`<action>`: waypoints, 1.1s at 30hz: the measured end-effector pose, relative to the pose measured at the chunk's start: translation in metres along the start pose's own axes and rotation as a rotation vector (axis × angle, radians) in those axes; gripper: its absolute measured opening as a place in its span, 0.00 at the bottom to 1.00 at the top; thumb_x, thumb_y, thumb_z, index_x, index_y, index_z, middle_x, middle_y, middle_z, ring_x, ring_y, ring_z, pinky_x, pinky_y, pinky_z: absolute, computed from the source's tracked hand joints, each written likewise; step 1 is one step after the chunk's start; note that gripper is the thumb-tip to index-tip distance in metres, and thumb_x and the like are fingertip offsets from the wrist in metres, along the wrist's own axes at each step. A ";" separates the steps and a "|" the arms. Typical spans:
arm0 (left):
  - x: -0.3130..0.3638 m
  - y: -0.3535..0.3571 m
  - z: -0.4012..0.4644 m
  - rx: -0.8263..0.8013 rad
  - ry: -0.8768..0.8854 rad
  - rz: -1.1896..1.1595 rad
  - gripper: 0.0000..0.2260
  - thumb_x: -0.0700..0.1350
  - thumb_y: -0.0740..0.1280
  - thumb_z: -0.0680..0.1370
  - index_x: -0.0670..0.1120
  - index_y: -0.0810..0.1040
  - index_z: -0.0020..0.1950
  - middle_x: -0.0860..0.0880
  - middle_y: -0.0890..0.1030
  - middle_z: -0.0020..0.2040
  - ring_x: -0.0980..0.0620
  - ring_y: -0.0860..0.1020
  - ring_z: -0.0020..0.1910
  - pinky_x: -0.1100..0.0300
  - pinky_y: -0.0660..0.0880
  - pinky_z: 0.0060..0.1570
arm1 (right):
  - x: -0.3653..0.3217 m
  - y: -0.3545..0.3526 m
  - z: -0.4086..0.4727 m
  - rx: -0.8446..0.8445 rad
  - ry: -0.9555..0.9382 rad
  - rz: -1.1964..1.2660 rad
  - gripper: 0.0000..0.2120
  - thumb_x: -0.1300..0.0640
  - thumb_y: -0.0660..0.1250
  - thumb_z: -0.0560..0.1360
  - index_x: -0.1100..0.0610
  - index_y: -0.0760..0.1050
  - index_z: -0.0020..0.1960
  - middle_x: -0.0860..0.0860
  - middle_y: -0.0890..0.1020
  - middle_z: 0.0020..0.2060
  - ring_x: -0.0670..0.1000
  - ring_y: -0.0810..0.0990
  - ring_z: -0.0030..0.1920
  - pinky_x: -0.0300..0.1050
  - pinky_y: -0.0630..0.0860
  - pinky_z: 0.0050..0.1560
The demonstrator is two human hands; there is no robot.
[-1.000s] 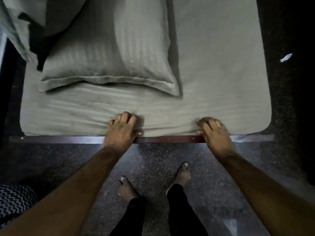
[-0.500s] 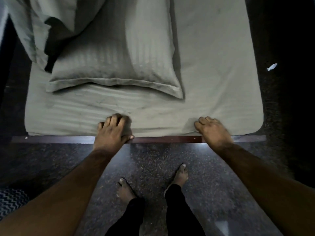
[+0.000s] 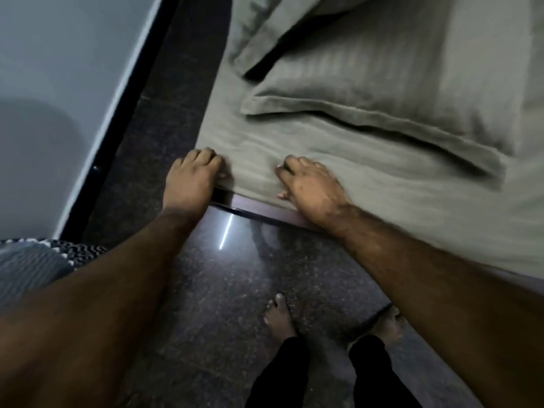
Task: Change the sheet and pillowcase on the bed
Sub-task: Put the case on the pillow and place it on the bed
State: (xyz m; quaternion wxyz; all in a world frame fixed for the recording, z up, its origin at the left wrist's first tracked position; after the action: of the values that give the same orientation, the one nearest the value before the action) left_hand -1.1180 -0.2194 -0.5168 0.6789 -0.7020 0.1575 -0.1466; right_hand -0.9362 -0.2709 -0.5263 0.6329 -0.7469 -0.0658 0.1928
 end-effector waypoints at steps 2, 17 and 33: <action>-0.009 0.000 0.012 -0.011 -0.006 -0.057 0.04 0.46 0.70 0.76 0.49 0.83 0.49 0.47 0.79 0.45 0.42 0.77 0.49 0.48 0.70 0.47 | -0.007 -0.001 0.011 0.079 0.041 -0.001 0.14 0.50 0.76 0.69 0.57 0.78 0.48 0.56 0.79 0.47 0.60 0.79 0.48 0.52 0.76 0.44; -0.018 -0.010 0.023 -0.300 0.012 -0.185 0.07 0.48 0.62 0.81 0.51 0.79 0.55 0.48 0.81 0.54 0.45 0.76 0.57 0.53 0.68 0.56 | -0.035 -0.030 0.034 -0.246 0.035 -0.027 0.08 0.50 0.60 0.82 0.52 0.76 0.52 0.52 0.78 0.51 0.57 0.78 0.53 0.49 0.71 0.51; 0.044 -0.267 0.216 -0.154 0.019 -0.666 0.15 0.47 0.66 0.81 0.44 0.75 0.67 0.42 0.79 0.64 0.42 0.77 0.63 0.55 0.72 0.61 | 0.144 -0.344 0.073 0.407 1.089 0.247 0.42 0.37 0.74 0.69 0.49 0.61 0.76 0.60 0.58 0.76 0.65 0.61 0.74 0.60 0.65 0.70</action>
State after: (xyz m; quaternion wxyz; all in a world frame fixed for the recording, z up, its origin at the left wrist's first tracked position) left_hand -0.9813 -0.0340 -0.2579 0.5372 -0.7627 -0.0635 -0.3545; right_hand -0.7813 -0.0894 -0.2306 0.6789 -0.6042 0.3939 -0.1372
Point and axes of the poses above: each hand's wrist, its own z-axis towards the middle knuckle, its own y-axis out of the palm, x = y × z, the point moved 9 cm from there along z, towards the middle knuckle
